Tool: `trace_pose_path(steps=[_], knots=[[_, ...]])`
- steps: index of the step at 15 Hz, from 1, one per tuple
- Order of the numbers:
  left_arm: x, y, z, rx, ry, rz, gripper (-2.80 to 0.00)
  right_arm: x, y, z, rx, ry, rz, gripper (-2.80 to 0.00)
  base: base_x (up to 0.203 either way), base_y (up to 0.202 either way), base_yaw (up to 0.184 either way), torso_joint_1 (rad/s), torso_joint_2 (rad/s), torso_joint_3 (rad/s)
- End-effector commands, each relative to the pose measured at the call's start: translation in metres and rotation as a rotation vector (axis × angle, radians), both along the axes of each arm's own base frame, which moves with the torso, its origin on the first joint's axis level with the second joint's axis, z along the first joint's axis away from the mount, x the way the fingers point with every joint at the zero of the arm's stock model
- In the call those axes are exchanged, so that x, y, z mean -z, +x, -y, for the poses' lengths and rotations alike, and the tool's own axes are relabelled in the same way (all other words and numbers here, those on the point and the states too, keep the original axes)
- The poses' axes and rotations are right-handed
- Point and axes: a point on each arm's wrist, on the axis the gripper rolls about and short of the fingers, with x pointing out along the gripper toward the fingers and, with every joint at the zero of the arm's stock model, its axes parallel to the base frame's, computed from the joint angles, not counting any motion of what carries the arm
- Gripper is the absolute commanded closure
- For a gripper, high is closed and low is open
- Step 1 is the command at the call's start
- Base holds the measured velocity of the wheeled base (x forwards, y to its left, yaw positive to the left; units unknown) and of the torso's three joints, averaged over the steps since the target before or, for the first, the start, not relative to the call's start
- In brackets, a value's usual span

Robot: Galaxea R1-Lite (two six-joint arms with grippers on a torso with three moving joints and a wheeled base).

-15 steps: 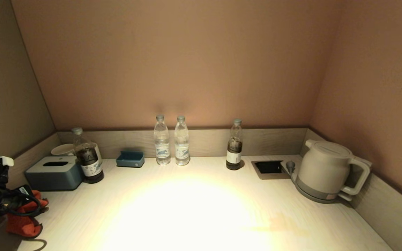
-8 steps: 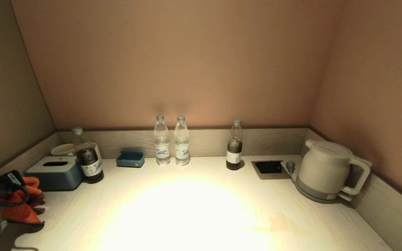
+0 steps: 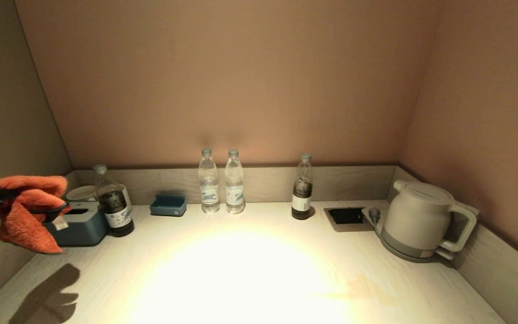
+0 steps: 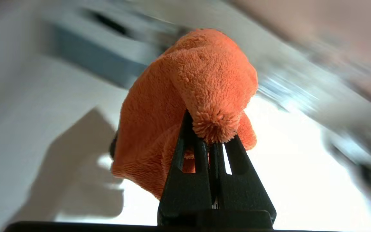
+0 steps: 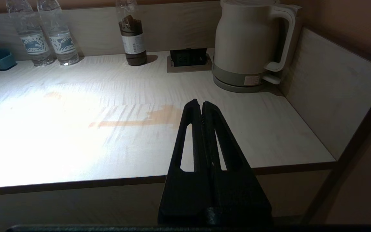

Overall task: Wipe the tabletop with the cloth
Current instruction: Sweep the stains on the table

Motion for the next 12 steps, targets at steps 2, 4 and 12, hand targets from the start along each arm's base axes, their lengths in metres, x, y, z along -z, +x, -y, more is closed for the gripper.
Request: trace_pose_path(steps=[2,4,12], knots=[[-0.014,-0.02,0.032,0.226,-0.052,0.076,0.0,0.0,0.0,0.0,0.0,0.0,0.001,0.0,0.0,0.0,0.0,0.0,0.0,0.0],[-0.009,-0.014,0.049,0.391,-0.104,0.054,0.0,0.0,0.0,0.0,0.0,0.0,-0.001,0.0,0.0,0.0,0.0,0.0,0.0,0.0],[0.026,0.019,0.097,0.675,-0.065,-0.05,0.0,0.0,0.0,0.0,0.0,0.0,-0.001,0.0,0.0,0.0,0.0,0.0,0.0,0.0]])
